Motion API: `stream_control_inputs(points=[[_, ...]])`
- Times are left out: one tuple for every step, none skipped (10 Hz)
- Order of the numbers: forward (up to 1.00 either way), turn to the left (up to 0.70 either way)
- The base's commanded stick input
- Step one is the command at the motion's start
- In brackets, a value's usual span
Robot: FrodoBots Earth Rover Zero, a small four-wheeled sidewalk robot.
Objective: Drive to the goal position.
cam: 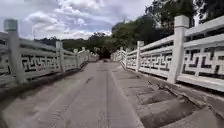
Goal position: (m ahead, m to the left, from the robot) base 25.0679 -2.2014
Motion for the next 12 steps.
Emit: stream_control_inputs(points=[[0.7, 0.0], [0.7, 0.0], [0.7, 0.02], [0.7, 0.0], [0.7, 0.0], [0.7, 0.0], [0.7, 0.0], [0.7, 0.0], [0.7, 0.0], [0.7, 0.0], [0.7, 0.0], [0.7, 0.0]])
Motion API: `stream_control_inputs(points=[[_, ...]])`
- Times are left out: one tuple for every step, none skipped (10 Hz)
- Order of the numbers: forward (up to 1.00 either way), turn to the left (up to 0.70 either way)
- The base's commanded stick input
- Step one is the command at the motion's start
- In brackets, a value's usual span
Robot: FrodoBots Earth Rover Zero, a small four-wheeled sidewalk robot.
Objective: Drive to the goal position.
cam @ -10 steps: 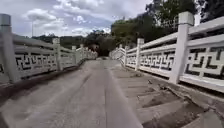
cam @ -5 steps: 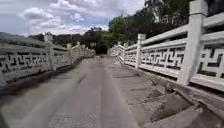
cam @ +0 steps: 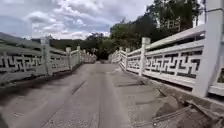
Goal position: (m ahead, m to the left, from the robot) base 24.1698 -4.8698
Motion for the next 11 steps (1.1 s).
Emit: stream_control_inputs(points=[[0.7, 0.0], [0.7, 0.0], [0.7, 0.0], [0.7, 0.0], [0.7, 0.0], [0.7, 0.0], [0.7, 0.0], [0.7, 0.08], [0.7, 0.14], [0.7, 0.14], [0.7, 0.14]])
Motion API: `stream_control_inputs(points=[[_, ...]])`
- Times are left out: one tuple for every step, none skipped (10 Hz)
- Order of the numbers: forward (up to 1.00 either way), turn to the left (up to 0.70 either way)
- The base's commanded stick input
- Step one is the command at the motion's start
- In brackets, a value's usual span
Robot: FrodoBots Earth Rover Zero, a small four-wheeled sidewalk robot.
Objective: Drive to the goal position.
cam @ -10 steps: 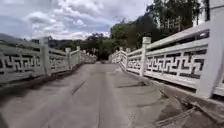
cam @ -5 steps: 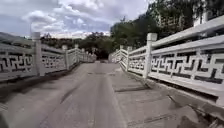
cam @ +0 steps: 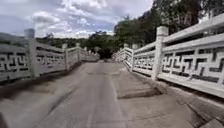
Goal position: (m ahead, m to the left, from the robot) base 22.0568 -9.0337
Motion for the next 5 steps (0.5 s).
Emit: stream_control_inputs(points=[[0.7, 0.14], [0.7, 0.14], [0.7, 0.14], [0.53, 0.23], [0.45, 0.27]])
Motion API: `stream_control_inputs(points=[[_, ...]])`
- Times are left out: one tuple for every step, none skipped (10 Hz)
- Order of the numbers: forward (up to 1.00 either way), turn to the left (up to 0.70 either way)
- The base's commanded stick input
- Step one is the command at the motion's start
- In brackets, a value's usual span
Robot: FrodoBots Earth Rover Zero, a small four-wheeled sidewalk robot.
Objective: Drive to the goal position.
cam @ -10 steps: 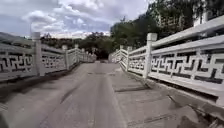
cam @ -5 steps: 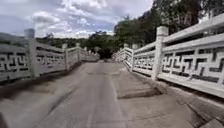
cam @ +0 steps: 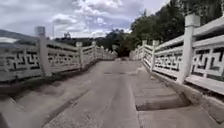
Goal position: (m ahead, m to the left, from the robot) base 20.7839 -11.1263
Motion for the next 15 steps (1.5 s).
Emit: stream_control_inputs(points=[[0.45, 0.27], [0.0, 0.45], [0.0, 0.45], [0.0, 0.45], [0.0, 0.45], [0.0, 0.45], [0.0, 0.11], [0.0, 0.0], [0.0, 0.0], [0.32, 0.0], [0.45, 0.0], [0.45, 0.0], [0.45, 0.0], [0.45, 0.0], [0.45, 0.0]])
